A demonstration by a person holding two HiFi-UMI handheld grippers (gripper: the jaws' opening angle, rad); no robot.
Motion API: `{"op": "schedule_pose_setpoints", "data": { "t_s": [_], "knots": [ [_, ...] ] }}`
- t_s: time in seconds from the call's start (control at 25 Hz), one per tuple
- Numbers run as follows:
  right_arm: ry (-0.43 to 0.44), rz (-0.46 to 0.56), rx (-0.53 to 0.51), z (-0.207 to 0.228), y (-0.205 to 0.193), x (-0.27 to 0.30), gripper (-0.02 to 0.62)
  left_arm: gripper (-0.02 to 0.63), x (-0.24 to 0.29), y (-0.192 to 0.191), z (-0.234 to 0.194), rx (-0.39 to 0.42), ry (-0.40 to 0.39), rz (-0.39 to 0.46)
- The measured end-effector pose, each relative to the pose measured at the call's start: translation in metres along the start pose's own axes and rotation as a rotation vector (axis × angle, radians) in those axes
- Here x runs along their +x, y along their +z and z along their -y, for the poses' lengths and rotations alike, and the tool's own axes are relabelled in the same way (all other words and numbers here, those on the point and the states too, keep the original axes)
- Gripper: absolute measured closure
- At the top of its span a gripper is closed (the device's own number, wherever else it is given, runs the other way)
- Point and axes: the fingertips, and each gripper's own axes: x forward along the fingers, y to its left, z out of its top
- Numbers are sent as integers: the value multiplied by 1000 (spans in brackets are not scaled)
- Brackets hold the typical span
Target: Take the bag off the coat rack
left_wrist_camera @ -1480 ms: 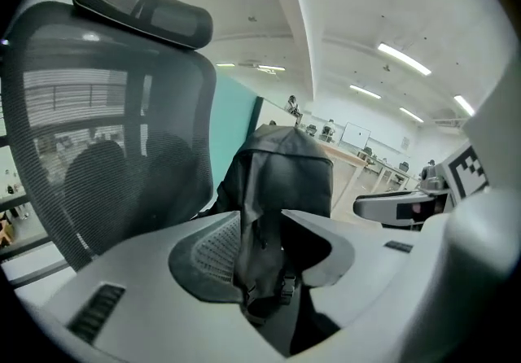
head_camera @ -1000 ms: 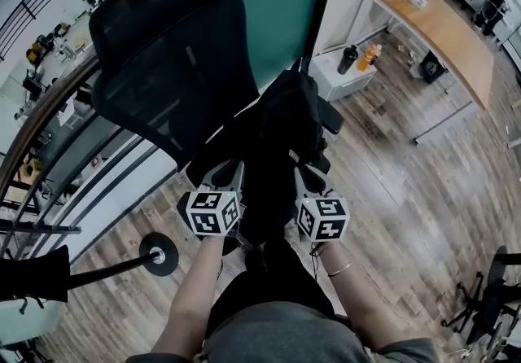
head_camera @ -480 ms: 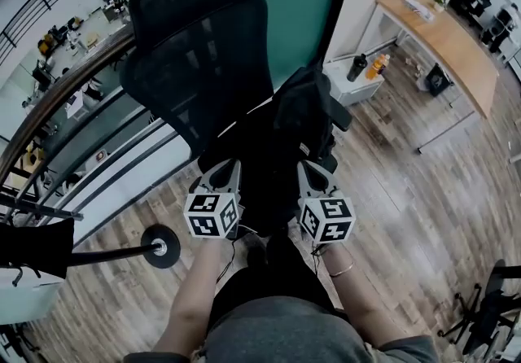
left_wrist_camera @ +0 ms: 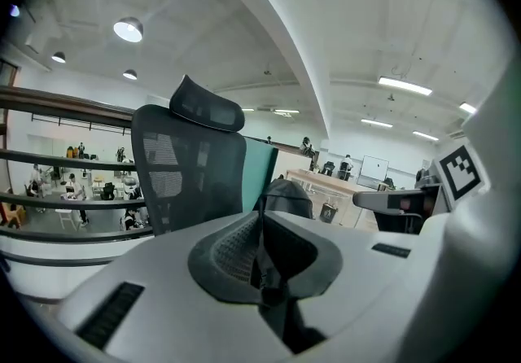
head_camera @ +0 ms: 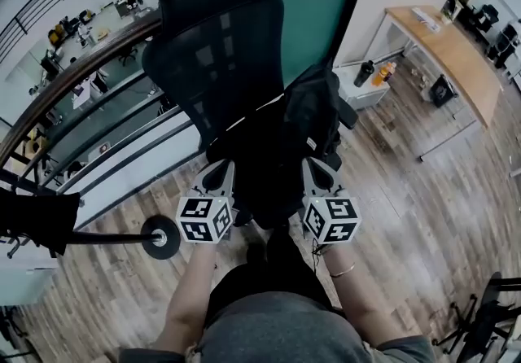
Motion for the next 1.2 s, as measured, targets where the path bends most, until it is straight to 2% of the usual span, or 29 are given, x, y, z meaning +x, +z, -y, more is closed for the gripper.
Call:
{"op": "schedule_pose_setpoints", "data": {
  "t_s": [0.4, 1.2],
  "knots": [
    [63, 6, -16, -27, -2, -18, 594, 571, -40, -5, -7, -2, 45, 25],
    [69, 4, -38, -45, -9, -31, 594, 571, -67, -12, -15, 11, 90, 32]
  ]
}}
